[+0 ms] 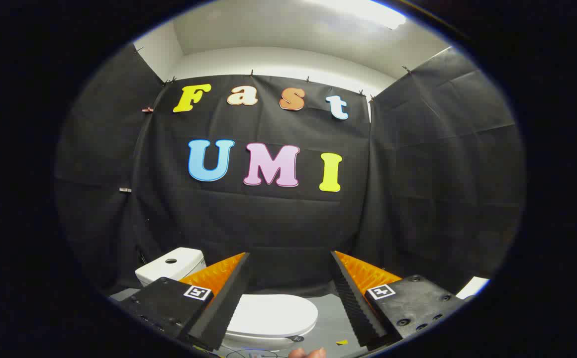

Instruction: Open the toilet lid.

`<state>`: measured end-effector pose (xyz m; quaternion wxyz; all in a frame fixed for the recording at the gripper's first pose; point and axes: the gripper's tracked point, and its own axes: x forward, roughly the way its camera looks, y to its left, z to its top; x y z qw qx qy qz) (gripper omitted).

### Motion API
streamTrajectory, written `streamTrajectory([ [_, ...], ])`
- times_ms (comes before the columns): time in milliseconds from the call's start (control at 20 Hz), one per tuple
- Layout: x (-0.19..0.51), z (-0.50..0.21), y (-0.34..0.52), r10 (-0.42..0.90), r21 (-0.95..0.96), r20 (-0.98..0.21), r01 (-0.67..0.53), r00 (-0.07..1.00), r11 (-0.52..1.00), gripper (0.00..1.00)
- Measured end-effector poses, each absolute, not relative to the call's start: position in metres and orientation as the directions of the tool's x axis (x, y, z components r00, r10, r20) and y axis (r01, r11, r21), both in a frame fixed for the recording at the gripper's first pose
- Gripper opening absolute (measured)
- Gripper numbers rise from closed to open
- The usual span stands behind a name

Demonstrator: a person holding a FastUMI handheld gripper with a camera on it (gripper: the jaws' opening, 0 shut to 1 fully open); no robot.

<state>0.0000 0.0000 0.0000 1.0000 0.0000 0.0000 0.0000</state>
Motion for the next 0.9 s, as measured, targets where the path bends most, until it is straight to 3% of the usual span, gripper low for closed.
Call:
streamTrajectory([
  [900, -0.004, 0.003, 0.007, -0.010, -0.025, 0.010, 0.010, 1.000, 1.000, 0.98],
])
